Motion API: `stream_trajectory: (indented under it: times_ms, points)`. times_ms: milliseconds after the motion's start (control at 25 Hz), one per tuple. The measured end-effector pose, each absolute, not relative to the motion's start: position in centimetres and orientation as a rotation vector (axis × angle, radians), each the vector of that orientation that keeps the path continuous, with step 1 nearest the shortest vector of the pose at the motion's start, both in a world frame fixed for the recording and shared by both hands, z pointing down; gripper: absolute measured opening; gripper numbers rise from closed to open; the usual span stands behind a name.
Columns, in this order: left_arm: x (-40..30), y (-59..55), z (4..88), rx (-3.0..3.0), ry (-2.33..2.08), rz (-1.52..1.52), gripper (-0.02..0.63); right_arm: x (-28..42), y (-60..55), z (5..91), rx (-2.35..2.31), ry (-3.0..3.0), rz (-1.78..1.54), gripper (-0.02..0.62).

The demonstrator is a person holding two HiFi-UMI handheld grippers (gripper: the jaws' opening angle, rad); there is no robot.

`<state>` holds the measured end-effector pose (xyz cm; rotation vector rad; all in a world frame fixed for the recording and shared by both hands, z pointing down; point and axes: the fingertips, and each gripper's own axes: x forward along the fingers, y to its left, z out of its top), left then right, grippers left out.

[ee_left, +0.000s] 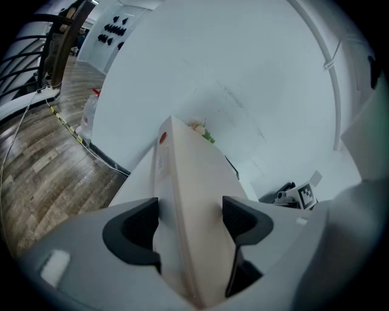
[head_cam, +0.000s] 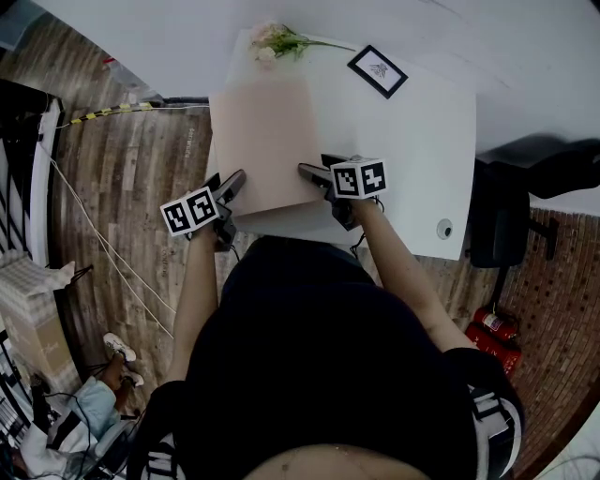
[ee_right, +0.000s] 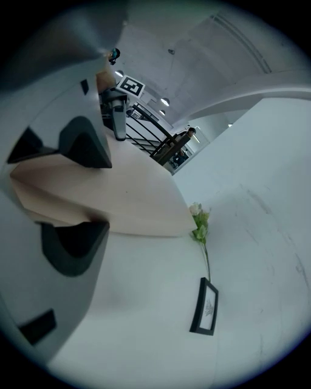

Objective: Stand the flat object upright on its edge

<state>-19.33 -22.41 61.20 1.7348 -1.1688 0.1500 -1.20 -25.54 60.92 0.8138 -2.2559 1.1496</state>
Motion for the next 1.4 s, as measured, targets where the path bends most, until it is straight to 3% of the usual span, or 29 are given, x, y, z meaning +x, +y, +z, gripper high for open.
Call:
stream_trajectory:
  times_ms: [920, 1400]
  points:
    - [-20.6, -22.9, 54.3, 1.838, -1.345, 0.220, 0.330, -2.7, -25.9, 56.0, 0.820, -2.473, 1.102, 0.278]
    - [-21.0, -22.5, 50.2, 1.936, -1.455, 0.366, 0.321, -3.8, -25.0, 56.6, 0.739, -2.542, 1.290, 0.278]
